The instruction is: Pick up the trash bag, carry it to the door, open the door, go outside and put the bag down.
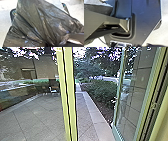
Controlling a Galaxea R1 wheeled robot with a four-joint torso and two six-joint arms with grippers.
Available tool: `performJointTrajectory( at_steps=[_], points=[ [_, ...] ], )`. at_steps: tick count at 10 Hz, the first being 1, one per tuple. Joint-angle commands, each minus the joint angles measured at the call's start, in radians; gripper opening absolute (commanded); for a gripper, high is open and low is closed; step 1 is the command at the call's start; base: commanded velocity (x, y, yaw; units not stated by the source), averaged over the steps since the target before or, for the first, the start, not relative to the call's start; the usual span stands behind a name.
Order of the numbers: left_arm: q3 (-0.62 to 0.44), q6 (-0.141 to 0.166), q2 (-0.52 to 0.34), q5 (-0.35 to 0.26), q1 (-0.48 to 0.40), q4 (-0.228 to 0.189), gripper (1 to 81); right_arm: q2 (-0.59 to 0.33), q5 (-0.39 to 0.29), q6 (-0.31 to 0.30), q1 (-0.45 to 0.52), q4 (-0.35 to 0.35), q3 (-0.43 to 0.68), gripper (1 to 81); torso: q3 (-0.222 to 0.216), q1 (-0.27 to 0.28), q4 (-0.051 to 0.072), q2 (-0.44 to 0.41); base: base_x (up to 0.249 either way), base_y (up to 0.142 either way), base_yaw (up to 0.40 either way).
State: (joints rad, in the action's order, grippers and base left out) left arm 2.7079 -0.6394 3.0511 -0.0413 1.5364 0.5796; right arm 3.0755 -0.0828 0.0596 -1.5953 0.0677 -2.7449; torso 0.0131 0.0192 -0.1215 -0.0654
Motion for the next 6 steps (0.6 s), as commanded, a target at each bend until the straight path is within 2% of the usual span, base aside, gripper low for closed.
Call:
performJointTrajectory(
  at_steps=[1, 2, 6],
  points=[
    [-0.006, -0.010, 0.000, -0.077, -0.052, -0.010, 1.0, -0.002, -0.058, 0.006, 0.041, -0.031, -0.018, 81.1, 0.000, 0.000, 0.000, 0.000, 0.000, -0.134, 0.000],
    [-0.006, -0.010, 0.002, -0.078, -0.052, -0.013, 1.0, -0.002, -0.063, 0.008, 0.033, -0.029, -0.016, 81.1, 0.000, 0.000, 0.000, 0.000, 0.000, -0.134, 0.000],
    [-0.006, -0.008, 0.008, -0.081, -0.052, -0.081, 1.0, -0.010, -0.058, 0.006, 0.014, -0.034, -0.018, 81.1, 0.000, 0.000, 0.000, 0.000, 0.000, -0.134, 0.000]
  ],
)
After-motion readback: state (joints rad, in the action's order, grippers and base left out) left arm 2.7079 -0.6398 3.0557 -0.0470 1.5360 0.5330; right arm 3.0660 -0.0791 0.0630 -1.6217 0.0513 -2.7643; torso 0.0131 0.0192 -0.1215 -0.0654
